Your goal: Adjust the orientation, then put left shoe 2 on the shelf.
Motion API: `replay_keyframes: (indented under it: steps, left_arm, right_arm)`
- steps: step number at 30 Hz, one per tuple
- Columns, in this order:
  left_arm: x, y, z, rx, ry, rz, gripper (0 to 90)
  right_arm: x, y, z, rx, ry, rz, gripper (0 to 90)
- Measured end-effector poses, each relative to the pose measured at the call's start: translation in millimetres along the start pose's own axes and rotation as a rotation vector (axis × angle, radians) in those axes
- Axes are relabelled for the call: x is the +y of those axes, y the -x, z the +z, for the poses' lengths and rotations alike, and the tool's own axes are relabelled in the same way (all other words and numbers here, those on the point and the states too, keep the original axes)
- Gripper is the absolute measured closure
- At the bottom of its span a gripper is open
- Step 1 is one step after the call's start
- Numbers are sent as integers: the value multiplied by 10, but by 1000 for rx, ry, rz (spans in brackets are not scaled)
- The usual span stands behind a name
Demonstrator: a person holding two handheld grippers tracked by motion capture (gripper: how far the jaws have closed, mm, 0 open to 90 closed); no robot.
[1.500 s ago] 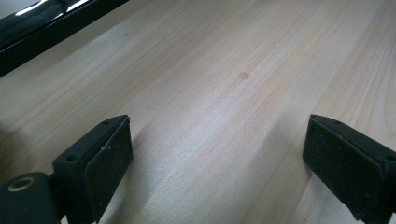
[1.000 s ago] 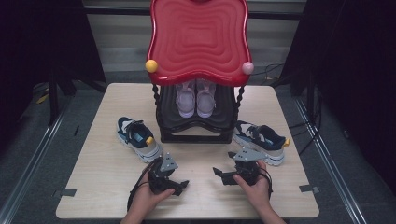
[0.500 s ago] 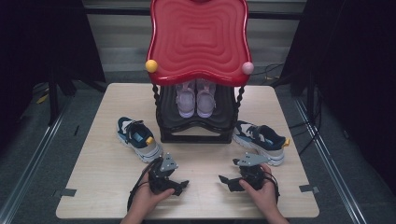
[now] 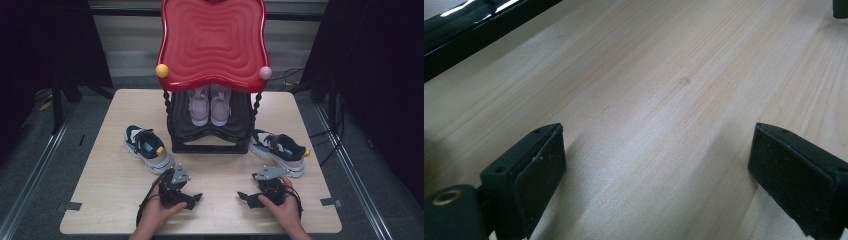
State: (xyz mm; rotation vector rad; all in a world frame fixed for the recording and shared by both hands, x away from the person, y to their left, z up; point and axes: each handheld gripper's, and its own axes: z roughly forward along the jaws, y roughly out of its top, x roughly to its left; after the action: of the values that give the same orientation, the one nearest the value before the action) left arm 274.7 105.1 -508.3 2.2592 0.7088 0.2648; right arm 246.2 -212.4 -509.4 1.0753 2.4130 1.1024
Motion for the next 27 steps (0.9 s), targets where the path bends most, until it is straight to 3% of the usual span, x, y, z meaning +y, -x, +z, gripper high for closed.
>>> replay_keyframes:
  steps: [27]
  left_arm:
    - [0, 0, -1, 3, -2, 4, 74]
  right_arm:
    - [7, -19, 23, -19, -28, -20, 121]
